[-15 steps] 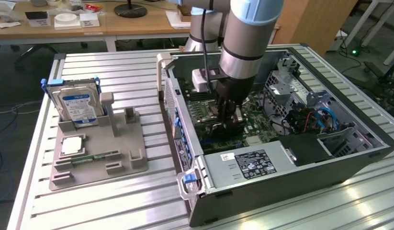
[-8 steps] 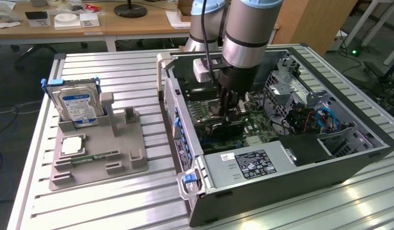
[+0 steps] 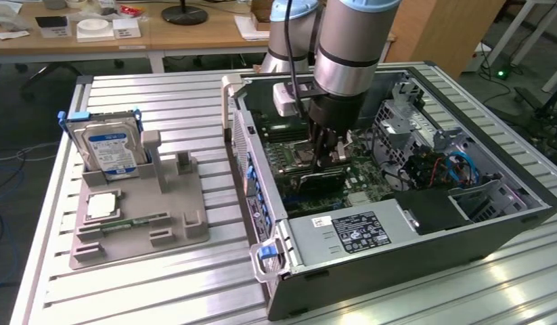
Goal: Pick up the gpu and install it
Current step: 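Insert the gpu into the slot, then press down on the gpu until it lock into place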
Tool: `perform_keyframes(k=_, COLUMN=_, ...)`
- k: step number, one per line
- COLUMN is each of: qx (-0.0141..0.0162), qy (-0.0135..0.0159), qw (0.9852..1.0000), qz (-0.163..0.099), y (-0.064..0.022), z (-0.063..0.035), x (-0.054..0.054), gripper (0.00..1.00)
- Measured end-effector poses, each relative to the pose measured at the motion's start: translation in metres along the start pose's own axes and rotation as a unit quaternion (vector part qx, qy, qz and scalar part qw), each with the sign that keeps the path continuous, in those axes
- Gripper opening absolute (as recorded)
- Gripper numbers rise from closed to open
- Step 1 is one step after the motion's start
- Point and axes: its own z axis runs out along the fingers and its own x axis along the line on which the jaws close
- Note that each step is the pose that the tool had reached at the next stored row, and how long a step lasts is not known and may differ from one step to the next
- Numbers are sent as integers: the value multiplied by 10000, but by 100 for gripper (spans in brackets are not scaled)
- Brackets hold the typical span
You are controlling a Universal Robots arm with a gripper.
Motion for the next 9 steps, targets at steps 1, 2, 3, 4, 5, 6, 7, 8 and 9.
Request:
perform_keyframes(k=1, qx=0, qy=0, qw=10000, qz=0, y=0, z=0, x=0, gripper=10)
perform_keyframes(k=2, qx=0, qy=0, qw=10000, qz=0, y=0, z=0, x=0, gripper=10)
perform_keyframes(k=3, qx=0, qy=0, qw=10000, qz=0, y=0, z=0, x=0, gripper=10)
perform_keyframes(k=4, qx=0, qy=0, qw=10000, qz=0, y=0, z=0, x=0, gripper=10)
perform_keyframes(k=5, qx=0, qy=0, qw=10000, qz=0, y=0, z=0, x=0, gripper=10)
perform_keyframes(k=6, qx=0, qy=0, qw=10000, qz=0, y=0, z=0, x=0, gripper=10)
perform_keyframes(k=7, qx=0, qy=0, qw=10000, qz=0, y=0, z=0, x=0, gripper=10)
perform_keyframes(k=8, qx=0, qy=0, qw=10000, qz=0, y=0, z=0, x=0, gripper=10)
perform_keyframes(k=9, qx=0, qy=0, qw=10000, qz=0, y=0, z=0, x=0, gripper=10)
